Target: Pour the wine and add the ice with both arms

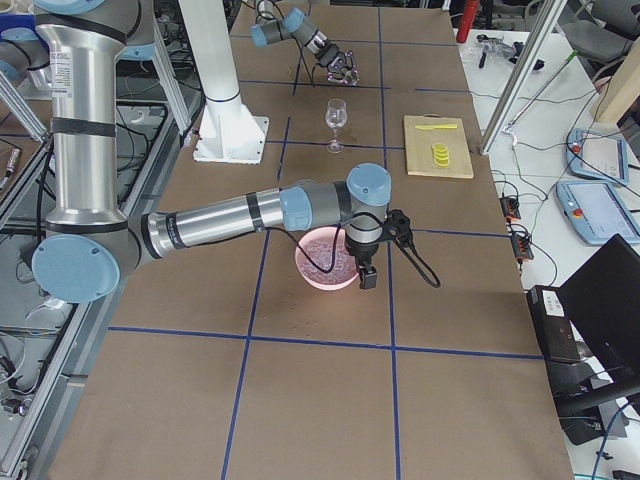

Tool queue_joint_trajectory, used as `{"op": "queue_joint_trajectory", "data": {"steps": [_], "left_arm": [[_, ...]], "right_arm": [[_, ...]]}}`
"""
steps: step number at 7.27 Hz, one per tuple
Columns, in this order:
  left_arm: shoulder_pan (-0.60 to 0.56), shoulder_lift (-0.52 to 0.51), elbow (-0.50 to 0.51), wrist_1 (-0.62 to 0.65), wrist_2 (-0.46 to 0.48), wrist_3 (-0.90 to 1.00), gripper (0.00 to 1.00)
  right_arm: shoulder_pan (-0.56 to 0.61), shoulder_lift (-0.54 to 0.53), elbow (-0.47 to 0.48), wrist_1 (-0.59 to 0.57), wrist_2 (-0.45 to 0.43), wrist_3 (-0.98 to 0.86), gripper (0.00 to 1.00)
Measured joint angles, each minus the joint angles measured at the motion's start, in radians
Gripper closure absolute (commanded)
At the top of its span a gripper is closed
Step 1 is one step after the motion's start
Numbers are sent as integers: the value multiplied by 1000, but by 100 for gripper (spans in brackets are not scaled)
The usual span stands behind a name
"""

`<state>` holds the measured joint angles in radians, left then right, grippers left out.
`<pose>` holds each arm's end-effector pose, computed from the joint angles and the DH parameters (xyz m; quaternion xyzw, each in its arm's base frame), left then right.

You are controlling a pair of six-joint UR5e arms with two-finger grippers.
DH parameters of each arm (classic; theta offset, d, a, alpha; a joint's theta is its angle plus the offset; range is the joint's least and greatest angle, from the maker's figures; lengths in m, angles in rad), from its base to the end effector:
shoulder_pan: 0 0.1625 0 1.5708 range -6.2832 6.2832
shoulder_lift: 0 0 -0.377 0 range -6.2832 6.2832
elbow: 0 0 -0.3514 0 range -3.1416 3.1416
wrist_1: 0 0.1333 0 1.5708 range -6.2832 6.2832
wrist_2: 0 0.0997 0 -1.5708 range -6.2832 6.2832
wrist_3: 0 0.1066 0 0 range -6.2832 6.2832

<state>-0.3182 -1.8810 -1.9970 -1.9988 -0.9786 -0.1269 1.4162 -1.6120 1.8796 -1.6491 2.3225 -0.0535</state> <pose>0.4109 -0.3383 0.2289 0.5608 0.1467 0.2906 0.7613 -0.0073 -0.4401 0.5040 0.0693 -0.3694 -0.1307 0.9174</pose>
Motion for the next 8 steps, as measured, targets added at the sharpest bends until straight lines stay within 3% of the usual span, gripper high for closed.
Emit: {"op": "queue_joint_trajectory", "data": {"steps": [2, 4, 6, 8], "left_arm": [[-1, 166, -1, -181, 2, -243, 100], [5, 277, -4, -238, 31, -492, 100], [50, 393, -1, -296, 144, -777, 100], [102, 500, 41, -449, 241, -1055, 100]], "right_arm": [[0, 1, 2, 0, 0, 0, 0], [0, 6, 3, 0, -1, 0, 0], [0, 12, 4, 0, -1, 0, 0], [0, 13, 4, 0, -1, 1, 0]]}}
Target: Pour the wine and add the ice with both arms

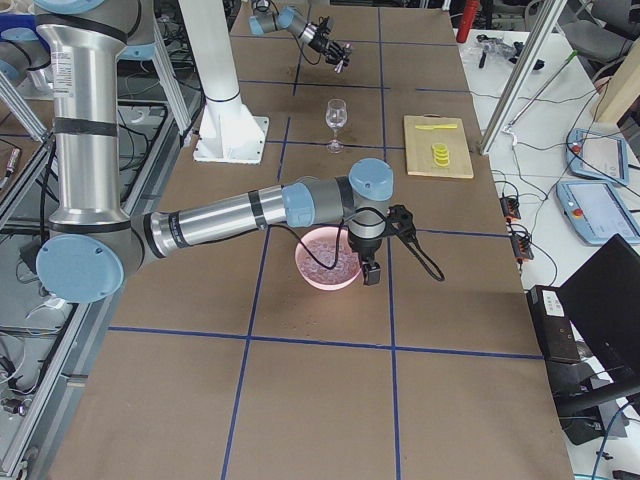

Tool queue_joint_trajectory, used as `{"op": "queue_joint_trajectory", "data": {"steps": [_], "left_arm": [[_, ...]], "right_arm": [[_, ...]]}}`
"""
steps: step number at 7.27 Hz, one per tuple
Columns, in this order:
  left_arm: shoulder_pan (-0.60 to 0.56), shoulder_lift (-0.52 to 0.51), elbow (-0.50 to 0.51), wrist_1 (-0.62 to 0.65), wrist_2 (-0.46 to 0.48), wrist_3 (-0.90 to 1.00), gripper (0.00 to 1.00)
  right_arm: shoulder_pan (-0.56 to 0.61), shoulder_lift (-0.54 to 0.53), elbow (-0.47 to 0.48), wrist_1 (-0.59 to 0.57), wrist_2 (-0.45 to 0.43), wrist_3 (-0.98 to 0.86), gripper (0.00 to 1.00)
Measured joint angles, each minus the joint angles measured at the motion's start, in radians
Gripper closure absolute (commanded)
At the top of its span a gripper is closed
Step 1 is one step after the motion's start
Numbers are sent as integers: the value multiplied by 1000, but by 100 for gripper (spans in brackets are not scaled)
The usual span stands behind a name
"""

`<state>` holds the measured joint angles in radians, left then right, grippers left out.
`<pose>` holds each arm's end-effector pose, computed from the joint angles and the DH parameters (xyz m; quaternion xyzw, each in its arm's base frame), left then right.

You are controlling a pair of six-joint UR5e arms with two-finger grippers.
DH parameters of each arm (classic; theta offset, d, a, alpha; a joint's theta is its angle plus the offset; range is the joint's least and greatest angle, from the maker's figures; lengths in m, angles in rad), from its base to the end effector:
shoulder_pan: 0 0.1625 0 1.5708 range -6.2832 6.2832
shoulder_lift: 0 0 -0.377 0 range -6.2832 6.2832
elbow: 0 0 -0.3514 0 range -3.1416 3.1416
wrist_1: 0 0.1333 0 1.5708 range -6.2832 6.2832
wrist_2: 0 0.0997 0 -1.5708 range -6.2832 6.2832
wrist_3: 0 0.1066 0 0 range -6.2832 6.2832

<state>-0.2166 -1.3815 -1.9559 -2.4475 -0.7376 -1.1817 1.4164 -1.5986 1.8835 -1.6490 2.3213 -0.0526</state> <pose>0.3298 -0.2898 0.4111 0.4714 0.3422 -0.1383 0.8010 -0.0078 -0.4444 0.4964 0.0773 -0.3690 -0.1332 0.9166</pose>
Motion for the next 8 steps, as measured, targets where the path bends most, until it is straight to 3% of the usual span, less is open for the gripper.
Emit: {"op": "queue_joint_trajectory", "data": {"steps": [2, 4, 8], "left_arm": [[66, 77, 73, -153, 128, -107, 100], [118, 90, 178, -201, 256, -184, 100], [168, 82, 236, -208, 344, -248, 100]], "right_arm": [[0, 0, -2, 0, 0, 0, 0], [0, 0, -7, 0, 0, -1, 0], [0, -1, -10, -1, 1, -1, 0]]}}
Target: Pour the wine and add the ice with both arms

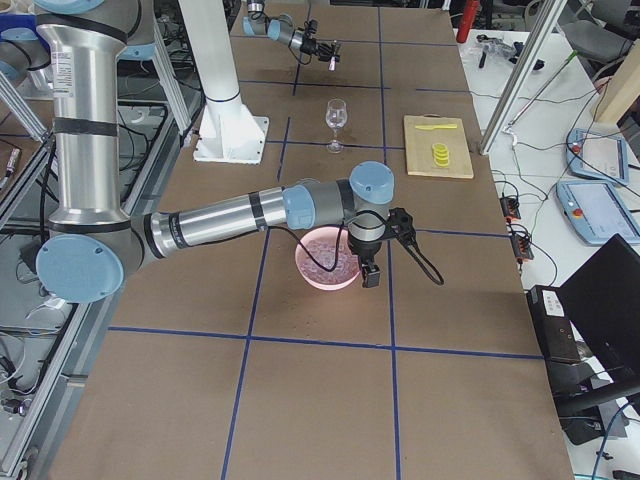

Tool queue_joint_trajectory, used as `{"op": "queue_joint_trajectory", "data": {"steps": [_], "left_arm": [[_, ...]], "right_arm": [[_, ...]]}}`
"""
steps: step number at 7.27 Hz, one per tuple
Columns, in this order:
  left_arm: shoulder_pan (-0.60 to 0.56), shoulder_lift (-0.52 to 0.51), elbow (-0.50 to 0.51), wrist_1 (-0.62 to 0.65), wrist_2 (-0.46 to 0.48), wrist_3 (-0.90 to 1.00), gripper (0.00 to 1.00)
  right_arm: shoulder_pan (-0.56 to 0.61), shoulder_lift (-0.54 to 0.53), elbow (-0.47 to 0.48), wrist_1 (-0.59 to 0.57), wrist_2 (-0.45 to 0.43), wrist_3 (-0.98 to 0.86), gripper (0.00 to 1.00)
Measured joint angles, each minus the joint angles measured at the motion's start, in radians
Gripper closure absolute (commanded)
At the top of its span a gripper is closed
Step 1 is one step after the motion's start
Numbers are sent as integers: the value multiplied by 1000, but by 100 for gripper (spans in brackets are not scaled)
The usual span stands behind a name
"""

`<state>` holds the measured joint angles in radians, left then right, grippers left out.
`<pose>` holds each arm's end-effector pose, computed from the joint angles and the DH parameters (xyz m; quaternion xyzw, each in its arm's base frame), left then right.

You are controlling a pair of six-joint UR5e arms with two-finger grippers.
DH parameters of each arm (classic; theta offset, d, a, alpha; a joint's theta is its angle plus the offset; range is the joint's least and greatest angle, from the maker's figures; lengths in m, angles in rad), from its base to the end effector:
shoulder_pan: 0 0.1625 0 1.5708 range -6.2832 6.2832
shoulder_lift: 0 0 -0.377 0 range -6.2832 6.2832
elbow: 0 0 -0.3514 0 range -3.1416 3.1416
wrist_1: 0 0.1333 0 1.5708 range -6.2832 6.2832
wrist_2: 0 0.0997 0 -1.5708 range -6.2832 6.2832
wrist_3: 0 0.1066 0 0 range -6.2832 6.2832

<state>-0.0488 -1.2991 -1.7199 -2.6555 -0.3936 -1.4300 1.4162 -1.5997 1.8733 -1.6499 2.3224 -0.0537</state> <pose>0.3264 -0.2480 0.5102 0.5264 0.3365 -0.2227 0.7484 -0.0080 -0.4444 0.5015 0.0718 -0.3694 -0.1317 0.9171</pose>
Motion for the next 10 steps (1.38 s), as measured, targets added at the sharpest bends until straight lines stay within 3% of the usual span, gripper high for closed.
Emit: {"op": "queue_joint_trajectory", "data": {"steps": [10], "left_arm": [[21, -52, 71, -1, 22, -23, 100]], "right_arm": [[0, -2, 1, -1, 0, 0, 0]]}}
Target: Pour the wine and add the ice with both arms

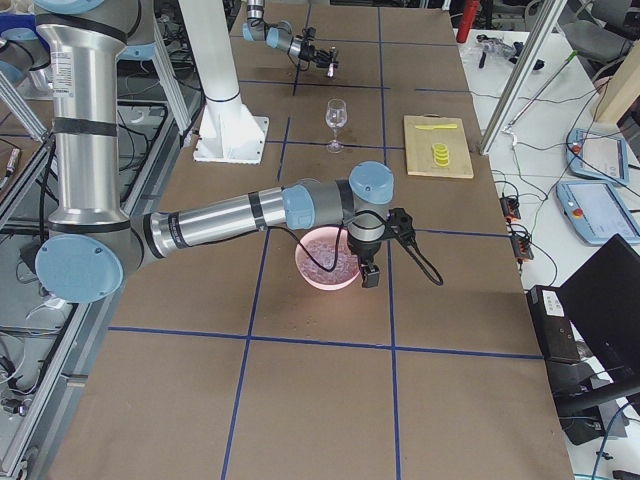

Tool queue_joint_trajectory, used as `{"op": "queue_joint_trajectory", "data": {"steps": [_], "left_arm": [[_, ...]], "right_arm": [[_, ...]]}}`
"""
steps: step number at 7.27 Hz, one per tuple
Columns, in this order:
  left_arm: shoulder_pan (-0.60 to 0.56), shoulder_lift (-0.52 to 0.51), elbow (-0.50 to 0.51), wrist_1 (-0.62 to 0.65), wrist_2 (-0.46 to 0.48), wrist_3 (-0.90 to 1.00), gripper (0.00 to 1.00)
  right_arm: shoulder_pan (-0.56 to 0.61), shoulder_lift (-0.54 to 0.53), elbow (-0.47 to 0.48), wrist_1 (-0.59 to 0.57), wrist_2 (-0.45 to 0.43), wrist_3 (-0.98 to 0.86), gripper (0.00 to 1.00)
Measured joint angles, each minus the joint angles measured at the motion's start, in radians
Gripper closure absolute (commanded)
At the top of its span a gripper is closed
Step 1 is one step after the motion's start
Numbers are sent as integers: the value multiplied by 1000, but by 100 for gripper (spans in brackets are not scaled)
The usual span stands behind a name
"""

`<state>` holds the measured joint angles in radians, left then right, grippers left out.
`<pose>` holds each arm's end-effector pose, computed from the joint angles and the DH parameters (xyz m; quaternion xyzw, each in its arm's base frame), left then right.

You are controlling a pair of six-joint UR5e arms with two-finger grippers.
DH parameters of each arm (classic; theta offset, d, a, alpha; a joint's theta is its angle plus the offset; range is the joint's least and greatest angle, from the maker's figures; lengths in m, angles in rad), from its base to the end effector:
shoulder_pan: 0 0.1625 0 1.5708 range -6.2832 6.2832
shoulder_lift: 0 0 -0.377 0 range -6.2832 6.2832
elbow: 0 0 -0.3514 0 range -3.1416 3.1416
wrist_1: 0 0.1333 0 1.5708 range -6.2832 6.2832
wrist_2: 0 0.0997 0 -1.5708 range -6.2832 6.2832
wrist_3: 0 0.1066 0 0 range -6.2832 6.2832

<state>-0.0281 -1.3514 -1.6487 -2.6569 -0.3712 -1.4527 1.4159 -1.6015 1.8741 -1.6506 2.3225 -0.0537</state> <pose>0.3489 -0.2425 0.5219 0.5288 0.3378 -0.2235 0.7459 -0.0080 -0.4437 0.5020 0.0709 -0.3694 -0.1315 0.9172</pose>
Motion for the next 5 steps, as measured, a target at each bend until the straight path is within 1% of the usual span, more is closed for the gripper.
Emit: {"op": "queue_joint_trajectory", "data": {"steps": [1, 2, 3, 4, 5], "left_arm": [[2, 0, 1, 0, 0, 0, 94], [4, 0, 1, 0, -1, 1, 86], [6, 0, 1, 0, -1, 3, 81], [7, 0, 1, 0, -2, 6, 54], [8, 0, -1, 0, -5, 9, 2]], "right_arm": [[0, 0, 0, 0, 0, 0, 0], [0, 0, -1, 0, 0, 0, 0], [0, 0, -1, 0, 0, 0, 0], [0, 0, -1, 0, 0, 0, 0], [0, 0, -1, 0, 0, 0, 0]]}}
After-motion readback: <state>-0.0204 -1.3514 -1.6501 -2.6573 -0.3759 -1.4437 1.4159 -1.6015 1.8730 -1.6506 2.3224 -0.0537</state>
